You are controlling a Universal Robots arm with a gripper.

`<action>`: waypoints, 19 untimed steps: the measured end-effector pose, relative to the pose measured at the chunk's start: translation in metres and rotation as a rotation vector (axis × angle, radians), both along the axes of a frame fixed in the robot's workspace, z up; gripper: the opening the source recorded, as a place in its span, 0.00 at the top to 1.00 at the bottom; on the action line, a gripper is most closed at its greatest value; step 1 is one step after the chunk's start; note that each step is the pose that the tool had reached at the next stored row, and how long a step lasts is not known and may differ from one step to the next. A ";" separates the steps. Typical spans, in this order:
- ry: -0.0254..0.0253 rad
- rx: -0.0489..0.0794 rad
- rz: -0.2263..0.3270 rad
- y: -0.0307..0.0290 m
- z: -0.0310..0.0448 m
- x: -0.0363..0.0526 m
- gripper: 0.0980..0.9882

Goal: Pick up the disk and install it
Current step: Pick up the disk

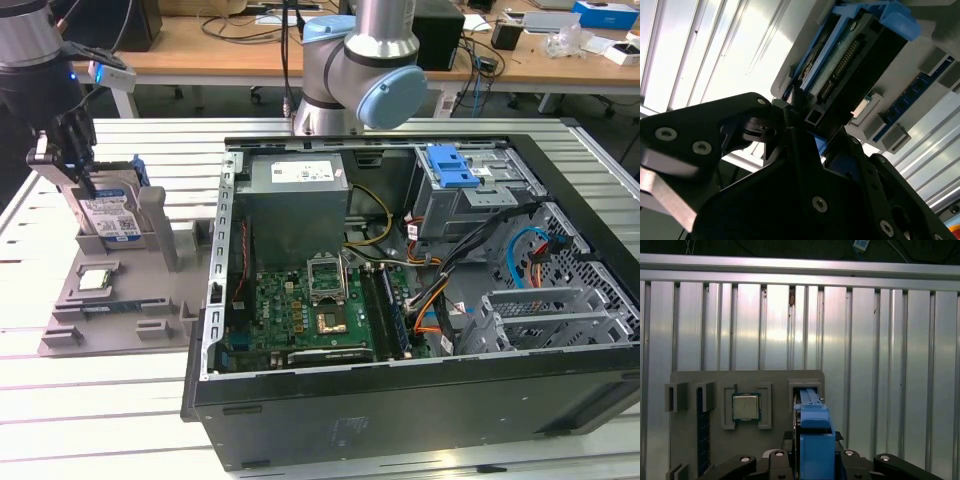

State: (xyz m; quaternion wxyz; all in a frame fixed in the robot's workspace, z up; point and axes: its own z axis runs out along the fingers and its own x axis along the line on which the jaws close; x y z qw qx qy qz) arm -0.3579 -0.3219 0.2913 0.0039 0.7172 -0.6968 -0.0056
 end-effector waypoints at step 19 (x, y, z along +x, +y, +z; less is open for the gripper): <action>0.0000 0.000 0.000 0.0002 0.0080 0.0000 0.70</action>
